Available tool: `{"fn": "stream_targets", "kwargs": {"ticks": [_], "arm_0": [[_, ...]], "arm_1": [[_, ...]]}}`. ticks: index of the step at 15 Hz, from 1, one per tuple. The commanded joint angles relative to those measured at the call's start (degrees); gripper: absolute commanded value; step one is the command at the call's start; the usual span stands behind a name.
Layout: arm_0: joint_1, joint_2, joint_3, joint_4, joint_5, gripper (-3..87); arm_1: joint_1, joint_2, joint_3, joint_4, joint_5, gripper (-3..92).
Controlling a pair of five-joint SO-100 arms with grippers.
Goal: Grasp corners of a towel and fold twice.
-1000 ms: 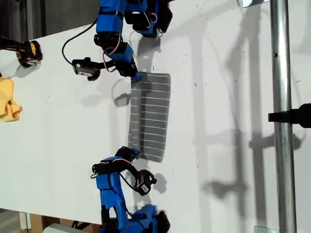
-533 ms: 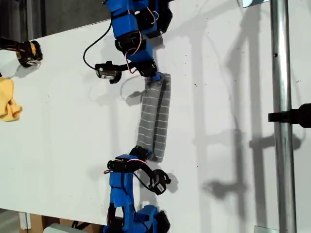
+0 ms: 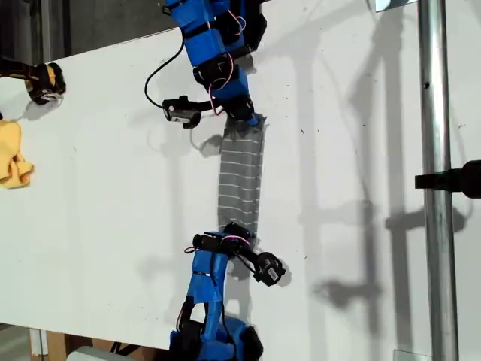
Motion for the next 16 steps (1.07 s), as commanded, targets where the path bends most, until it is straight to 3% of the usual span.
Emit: {"fn": "stream_targets", "kwargs": {"ticks": [1, 2, 3, 7, 10, 12, 16], "arm_0": [[-0.53, 0.53, -1.23, 0.79, -0.44, 14.0], [-0.88, 1.32, -1.23, 2.2, -0.26, 19.2], [-1.05, 2.55, -1.23, 3.69, 0.53, 23.6], [-0.26, 17.58, 0.09, 12.39, 2.72, 25.9], [-0.88, 36.91, 12.66, 13.62, -0.44, 24.5], [-1.67, 50.36, 27.77, 9.14, -5.54, 22.9], [2.9, 80.6, 58.97, -6.94, -14.59, 20.3]], "arm_1": [[1.76, -0.97, -0.18, 0.97, 1.14, 6.7], [1.85, -0.7, -0.62, 3.08, 1.58, 18.6], [1.76, 0.09, -1.93, 6.24, 1.76, 24.2], [-0.09, 19.86, -7.29, 18.72, 1.76, 27.7], [0.18, 36.56, -6.33, 29.97, 5.1, 29.9], [-2.72, 44.65, -1.49, 35.42, 13.71, 32.0], [-8.61, 48.69, 2.64, 34.98, 25.22, 35.0]]}}
